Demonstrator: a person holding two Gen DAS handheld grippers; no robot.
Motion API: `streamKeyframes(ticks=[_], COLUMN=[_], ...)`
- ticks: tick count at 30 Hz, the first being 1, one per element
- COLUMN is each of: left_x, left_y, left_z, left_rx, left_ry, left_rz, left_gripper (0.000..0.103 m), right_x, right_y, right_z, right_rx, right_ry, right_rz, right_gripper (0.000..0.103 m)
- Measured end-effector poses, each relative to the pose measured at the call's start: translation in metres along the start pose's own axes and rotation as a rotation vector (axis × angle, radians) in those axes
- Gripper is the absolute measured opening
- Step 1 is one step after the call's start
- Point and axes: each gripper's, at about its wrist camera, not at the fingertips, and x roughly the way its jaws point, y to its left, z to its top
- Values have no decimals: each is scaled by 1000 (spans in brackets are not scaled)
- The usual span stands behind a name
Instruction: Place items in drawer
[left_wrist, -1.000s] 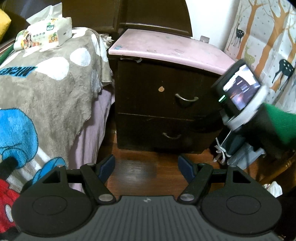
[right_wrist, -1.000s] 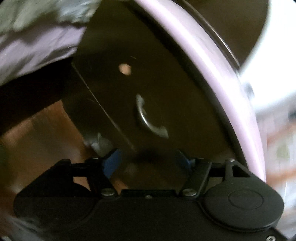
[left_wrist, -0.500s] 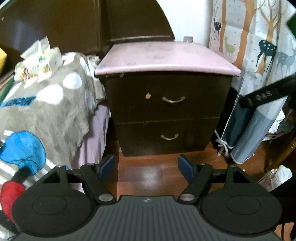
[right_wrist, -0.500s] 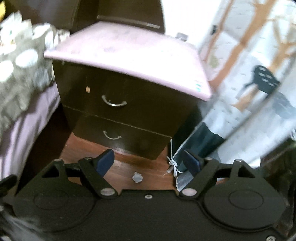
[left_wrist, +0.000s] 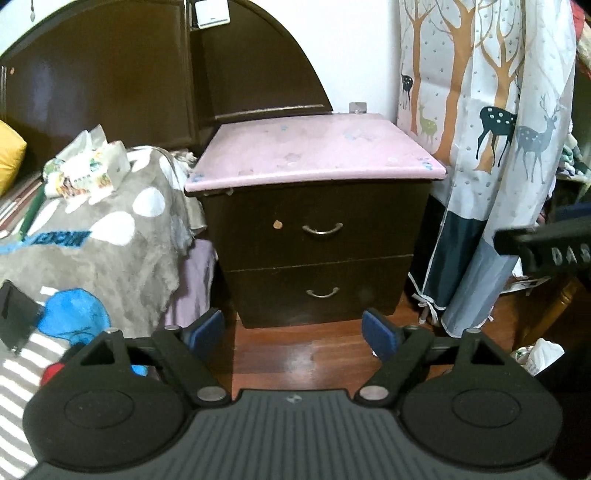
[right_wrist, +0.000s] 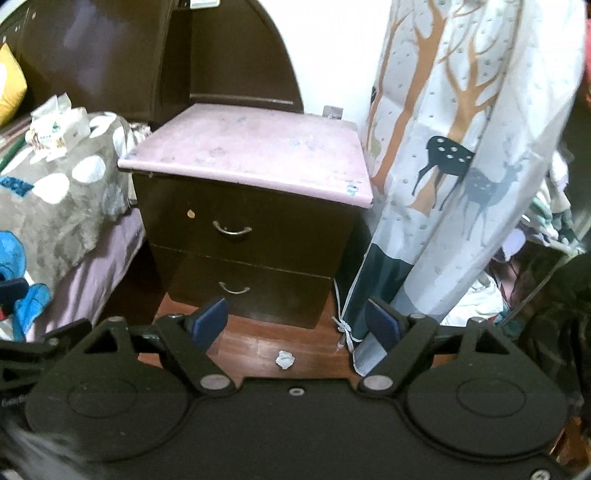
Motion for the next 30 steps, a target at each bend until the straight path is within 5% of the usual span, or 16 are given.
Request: streamKeyframes(ticks=[6,10,30], left_x=[-25,-44,-121], left_y=[0,-4,-12], left_z=[11,14,3], left_rx=[-17,-21,-15], left_ry=[-31,-65,-185], left_rz=[-45,-54,-42], left_gripper=[82,94,94], right_x=[-26,-42,-110], right_y=[-4,-5,6], right_z=[-10,-12,-23], right_rx=[23,27,18], right_ry=[-26,-38,-125], right_rz=[6,16,60], right_gripper=[82,82,84])
